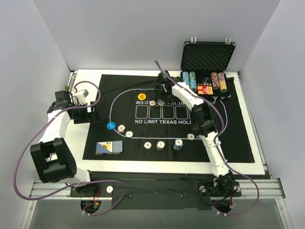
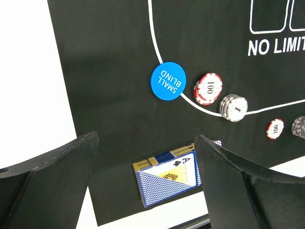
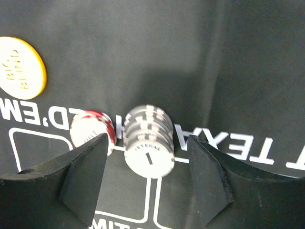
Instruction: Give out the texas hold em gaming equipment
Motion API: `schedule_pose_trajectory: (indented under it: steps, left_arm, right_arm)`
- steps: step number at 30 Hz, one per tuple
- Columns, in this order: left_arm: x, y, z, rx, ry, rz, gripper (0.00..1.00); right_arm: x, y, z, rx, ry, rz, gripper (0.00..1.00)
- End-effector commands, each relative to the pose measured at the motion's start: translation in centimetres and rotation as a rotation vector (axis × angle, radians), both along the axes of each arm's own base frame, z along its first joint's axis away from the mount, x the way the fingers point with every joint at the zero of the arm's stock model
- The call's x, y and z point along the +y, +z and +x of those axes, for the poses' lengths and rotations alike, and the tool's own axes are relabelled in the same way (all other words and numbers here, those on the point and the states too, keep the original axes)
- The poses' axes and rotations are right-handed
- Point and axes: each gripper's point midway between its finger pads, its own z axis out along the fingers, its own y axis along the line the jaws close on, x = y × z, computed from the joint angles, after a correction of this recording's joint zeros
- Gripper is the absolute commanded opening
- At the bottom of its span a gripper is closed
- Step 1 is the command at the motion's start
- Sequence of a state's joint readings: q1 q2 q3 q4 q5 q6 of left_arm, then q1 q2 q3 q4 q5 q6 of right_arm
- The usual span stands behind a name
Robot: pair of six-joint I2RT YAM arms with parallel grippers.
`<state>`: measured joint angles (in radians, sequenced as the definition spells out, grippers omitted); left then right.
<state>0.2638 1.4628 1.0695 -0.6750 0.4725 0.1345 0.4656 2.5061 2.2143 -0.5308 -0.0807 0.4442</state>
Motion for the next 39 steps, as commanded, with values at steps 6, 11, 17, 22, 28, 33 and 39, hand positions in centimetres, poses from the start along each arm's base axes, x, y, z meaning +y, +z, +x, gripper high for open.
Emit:
schedule_pose_trajectory:
  steps: [6,11,17,22,28,33,39]
  left_arm:
    - [-0.2,3.6,0.5,-0.104,-0.009,-0.007,0.93]
    - [-0.5,4.2,-0.3,-0.117,-0.007,-0.002,0.93]
    - [-0.4,3.6,-1.7,-0.103,0.012,0.013,0.93]
    - [-0.6,3.7,-2.4,-0.101,0.022,0.015,0.93]
    - [-0.3,4.1,-2.8,-0.108,0.042,0.029,0.93]
    - [0.0,4.8,-2.8,-0.125,0.054,0.048,0.93]
    - [0.2,4.8,-2.8,-0.123,0.063,0.060,0.94]
  right_arm:
    - [-2.8,9.2,-5.4,-0.160,0.001,-0.099,0.66]
    - [-2.0,11.1,-12.7,-0.177,0.115,-0.098,0.69]
    - [0.0,8.1,-22.2,-0.107,0.255,-0.121,0.72]
    - [-0.5,5.1,-26.3,-0.056,0.285,-0.143,0.73]
    - [-0.5,3.1,-28.3,-0.016,0.333,-0.161,0.73]
    - [0.1,1.9,-28.8,0.005,0.349,-0.163,0.70]
    - [0.8,0.4,-29.6,0.035,0.375,-0.167,0.65]
